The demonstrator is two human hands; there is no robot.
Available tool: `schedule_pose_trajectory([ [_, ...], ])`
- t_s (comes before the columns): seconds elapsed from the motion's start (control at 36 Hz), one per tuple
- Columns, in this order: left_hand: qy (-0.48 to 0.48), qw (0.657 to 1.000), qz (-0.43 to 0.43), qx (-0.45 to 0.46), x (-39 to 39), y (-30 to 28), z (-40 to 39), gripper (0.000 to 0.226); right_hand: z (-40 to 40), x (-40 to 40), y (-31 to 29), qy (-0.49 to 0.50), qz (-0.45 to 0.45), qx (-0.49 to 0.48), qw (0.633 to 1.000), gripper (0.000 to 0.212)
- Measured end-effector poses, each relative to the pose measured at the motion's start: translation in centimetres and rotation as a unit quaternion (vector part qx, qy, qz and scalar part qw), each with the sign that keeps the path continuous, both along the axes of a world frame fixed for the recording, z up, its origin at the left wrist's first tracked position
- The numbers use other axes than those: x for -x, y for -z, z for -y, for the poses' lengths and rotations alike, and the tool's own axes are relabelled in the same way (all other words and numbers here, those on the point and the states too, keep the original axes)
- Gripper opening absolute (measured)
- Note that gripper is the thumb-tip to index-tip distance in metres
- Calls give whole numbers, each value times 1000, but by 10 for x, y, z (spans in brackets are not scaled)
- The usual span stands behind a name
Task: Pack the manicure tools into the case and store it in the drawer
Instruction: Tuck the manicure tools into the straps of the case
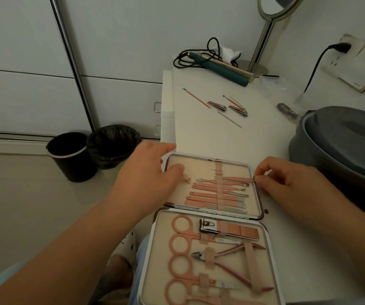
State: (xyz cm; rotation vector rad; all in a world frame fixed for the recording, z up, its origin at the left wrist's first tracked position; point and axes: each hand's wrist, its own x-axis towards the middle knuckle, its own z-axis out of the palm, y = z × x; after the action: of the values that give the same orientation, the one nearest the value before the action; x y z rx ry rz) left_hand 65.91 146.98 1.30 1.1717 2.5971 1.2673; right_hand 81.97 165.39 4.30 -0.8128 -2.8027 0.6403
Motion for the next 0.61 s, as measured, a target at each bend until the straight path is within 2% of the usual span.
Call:
schedule_pose_trajectory([
  [0.08, 57, 997, -55, 11, -6, -10, -1, 45, 4, -2, 0, -19, 10, -52, 998, 12],
  [0.14, 129, 988, -67, 52, -11, -15, -4, 38, 5, -2, 0, -28, 13, -60, 998, 12],
  [0.19, 159, 979, -86, 94, -14, -16, -5, 30, 4, -3, -1, -36, 8, -74, 997, 10],
  [0.31, 167, 977, -84, 101, -14, -9, -3, 27, 3, -2, 1, -54, -6, -90, 994, 9],
  [0.5, 153, 982, -65, 85, -13, -6, -2, 26, -1, 2, 2, -63, -48, -4, 997, 12],
  [0.61, 152, 983, -65, 84, -14, -5, -1, 26, -1, 8, -3, -68, -18, -4, 998, 9],
])
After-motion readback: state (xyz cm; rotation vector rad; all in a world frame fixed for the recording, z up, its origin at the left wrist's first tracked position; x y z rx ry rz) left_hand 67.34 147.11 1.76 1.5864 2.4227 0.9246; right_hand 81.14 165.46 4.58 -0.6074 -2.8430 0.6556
